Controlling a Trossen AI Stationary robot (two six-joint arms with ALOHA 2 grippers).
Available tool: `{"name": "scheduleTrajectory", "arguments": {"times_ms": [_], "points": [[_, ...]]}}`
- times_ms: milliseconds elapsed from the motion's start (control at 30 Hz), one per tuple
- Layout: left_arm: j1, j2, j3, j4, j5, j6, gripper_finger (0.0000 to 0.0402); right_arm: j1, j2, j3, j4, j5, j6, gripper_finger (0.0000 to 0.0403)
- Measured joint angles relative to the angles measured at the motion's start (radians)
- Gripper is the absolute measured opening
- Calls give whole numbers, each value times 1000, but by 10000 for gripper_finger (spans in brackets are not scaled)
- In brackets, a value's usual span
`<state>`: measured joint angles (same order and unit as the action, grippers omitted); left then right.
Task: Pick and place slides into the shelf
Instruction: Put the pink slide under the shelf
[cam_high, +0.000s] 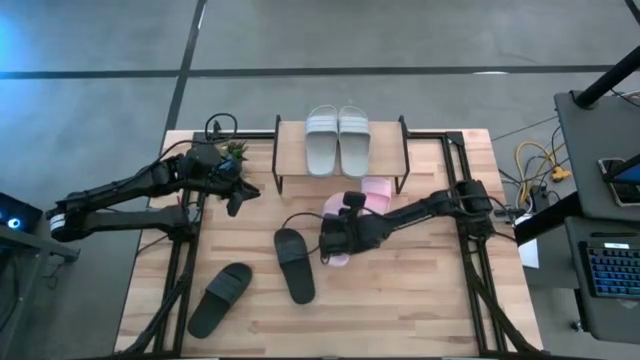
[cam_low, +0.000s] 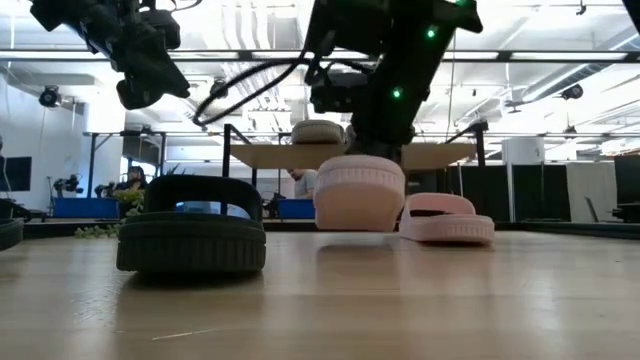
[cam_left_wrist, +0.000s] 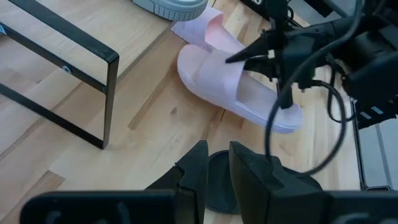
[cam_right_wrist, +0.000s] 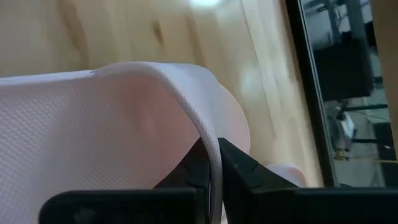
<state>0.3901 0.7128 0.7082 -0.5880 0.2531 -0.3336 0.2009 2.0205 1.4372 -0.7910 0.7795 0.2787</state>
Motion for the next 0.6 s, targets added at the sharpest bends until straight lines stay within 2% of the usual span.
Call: {"name": "scheduleTrajectory", "arguments": {"times_ms": [300, 600], "points": [[0, 0, 0, 4, 0, 7, 51, -12, 0, -53, -57, 0, -29, 13], [0, 6, 0, 4, 0, 8, 51, -7, -1, -58, -73, -50, -13, 16]]}}
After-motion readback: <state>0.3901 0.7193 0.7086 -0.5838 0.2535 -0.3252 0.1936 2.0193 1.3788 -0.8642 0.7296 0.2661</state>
